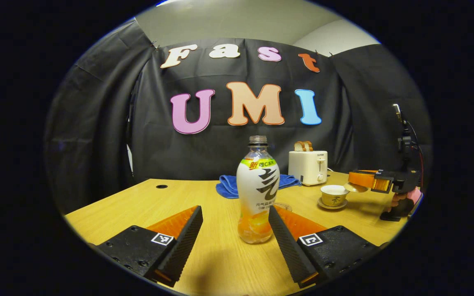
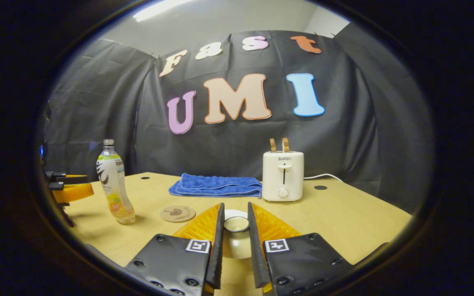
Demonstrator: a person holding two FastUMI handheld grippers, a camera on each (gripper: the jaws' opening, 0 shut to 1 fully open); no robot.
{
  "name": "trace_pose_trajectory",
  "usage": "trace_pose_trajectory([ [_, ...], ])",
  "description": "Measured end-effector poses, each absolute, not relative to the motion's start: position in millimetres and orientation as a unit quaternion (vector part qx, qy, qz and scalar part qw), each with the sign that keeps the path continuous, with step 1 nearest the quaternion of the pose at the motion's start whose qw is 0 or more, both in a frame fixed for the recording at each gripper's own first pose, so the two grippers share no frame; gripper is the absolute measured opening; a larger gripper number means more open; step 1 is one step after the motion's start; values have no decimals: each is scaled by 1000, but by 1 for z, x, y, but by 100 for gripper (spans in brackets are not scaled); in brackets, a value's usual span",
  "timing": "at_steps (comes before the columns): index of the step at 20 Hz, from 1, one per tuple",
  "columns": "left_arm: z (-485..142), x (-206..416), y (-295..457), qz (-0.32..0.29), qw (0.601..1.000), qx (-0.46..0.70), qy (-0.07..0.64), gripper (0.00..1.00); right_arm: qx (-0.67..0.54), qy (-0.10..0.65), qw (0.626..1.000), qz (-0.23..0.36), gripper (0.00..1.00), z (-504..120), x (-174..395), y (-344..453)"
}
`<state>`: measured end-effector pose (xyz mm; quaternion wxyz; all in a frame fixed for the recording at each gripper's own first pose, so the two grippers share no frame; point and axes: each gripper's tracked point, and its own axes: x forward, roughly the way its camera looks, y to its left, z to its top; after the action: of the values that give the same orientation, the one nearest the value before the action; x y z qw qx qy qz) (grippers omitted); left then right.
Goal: Open the teacup lid with one hand, grasp the water bottle and pour water into the teacup with the other hand; after pouring, place the water bottle on the coaster and then close the teacup lid.
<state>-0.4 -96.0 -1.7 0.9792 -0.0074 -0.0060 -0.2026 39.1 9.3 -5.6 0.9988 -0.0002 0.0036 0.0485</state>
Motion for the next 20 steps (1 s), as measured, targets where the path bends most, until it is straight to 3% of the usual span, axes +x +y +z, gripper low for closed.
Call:
trace_pose_trajectory([
  [17,-14,56,-142,-191,981,-4,29,94,0,5,999,42,33,-5,24,-10],
  [20,-14,62,-147,-187,982,-1,27,87,0,4,999,41,34,-4,24,-13],
])
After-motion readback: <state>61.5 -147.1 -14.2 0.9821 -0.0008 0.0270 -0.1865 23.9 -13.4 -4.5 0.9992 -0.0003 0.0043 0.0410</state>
